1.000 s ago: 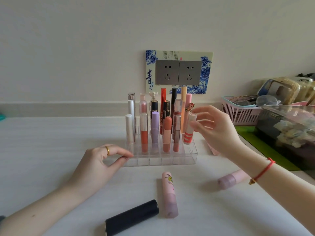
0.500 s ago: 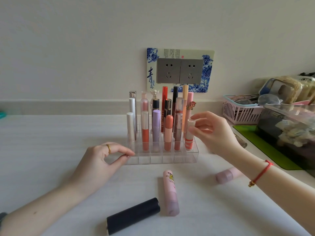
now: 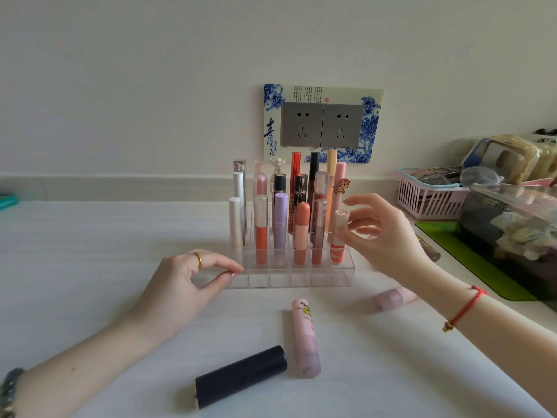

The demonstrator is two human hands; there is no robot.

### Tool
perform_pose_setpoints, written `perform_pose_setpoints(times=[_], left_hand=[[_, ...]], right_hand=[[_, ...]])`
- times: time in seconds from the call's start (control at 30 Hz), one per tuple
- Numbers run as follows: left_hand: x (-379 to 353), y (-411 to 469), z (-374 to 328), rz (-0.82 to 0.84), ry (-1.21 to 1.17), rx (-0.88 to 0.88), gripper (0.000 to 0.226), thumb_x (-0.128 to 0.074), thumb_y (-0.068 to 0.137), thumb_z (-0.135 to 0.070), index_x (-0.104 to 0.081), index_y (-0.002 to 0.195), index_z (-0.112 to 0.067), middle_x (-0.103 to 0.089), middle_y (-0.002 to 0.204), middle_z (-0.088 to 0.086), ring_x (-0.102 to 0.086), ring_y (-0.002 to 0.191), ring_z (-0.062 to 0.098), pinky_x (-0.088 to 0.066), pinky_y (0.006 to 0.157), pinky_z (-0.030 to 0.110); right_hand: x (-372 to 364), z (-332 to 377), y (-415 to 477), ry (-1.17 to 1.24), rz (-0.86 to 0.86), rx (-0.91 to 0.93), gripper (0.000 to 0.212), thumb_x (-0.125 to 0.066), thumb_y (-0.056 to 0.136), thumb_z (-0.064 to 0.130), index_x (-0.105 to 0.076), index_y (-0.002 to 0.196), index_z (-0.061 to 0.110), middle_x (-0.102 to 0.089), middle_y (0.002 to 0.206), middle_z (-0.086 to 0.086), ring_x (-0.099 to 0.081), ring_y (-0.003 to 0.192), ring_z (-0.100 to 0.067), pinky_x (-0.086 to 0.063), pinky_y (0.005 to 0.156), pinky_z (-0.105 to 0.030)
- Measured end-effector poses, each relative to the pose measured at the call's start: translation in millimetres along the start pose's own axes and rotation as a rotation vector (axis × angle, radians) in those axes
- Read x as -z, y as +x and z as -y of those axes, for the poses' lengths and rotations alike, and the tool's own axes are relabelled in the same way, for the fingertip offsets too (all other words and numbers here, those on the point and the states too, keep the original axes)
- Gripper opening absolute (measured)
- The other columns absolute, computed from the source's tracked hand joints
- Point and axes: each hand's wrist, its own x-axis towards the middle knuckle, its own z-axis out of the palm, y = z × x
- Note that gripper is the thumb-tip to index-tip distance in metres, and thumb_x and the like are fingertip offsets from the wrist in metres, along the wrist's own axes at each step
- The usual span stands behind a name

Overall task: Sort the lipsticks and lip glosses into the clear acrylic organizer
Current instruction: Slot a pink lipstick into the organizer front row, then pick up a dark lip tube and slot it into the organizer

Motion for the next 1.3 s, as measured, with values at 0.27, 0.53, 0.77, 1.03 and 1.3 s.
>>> perform_pose_setpoints(times=[0.27,0.53,0.77,1.03,1.3], left_hand=[[7.4,-3.2,-17.8,0.029,-0.018,0.047,0.013,-0.068,0.077,-0.026,-0.068,0.080,-0.039,-0.061,0.093,-0.038,-0.053,0.089,-0.018,-0.032,0.075,-0.004],[31.1,-31.9,-39.6,0.302,-0.065,-0.033,0.029,-0.061,0.067,-0.060,-0.065,0.092,-0.047,-0.068,0.086,-0.027,-0.062,0.087,-0.003,-0.042,0.077,0.011],[31.0,-44.3,-44.9,0.543,0.165,-0.125,0.047,-0.055,0.059,-0.071,-0.049,0.104,-0.058,-0.054,0.099,-0.036,-0.054,0.091,-0.008,-0.042,0.081,0.012],[29.0,-44.0,-39.4,0.437,0.171,-0.084,0.035,-0.054,0.062,-0.068,-0.055,0.093,-0.053,-0.056,0.092,-0.036,-0.055,0.084,-0.006,-0.044,0.073,0.014],[25.7,-7.1,-37.2,0.184,0.003,-0.081,0.010,-0.073,0.072,-0.031,-0.067,0.078,-0.036,-0.064,0.066,-0.027,-0.057,0.064,-0.003,-0.040,0.060,0.011]], right_hand=[[8.9,45.8,-6.9,-0.032,-0.064,0.183,0.034,-0.070,0.075,0.015,-0.057,0.106,0.020,-0.063,0.096,0.007,-0.061,0.091,-0.010,-0.052,0.084,-0.028],[-17.2,84.6,-49.4,-0.173,0.598,0.367,0.036,-0.065,0.074,0.045,-0.060,0.108,0.035,-0.057,0.103,0.025,-0.047,0.101,0.011,-0.035,0.087,-0.005],[-29.5,78.4,-64.3,-0.321,0.787,0.418,0.037,-0.064,0.071,0.056,-0.060,0.102,0.037,-0.046,0.101,0.020,-0.037,0.098,0.002,-0.032,0.084,-0.011],[-29.6,78.7,-61.9,-0.269,0.734,0.403,0.024,-0.063,0.073,0.050,-0.061,0.091,0.034,-0.051,0.087,0.023,-0.043,0.091,0.005,-0.034,0.080,-0.009],[-40.1,92.9,-30.5,0.207,0.451,0.216,0.021,-0.072,0.072,0.020,-0.065,0.091,0.023,-0.071,0.083,0.008,-0.067,0.075,0.000,-0.052,0.073,-0.013]])
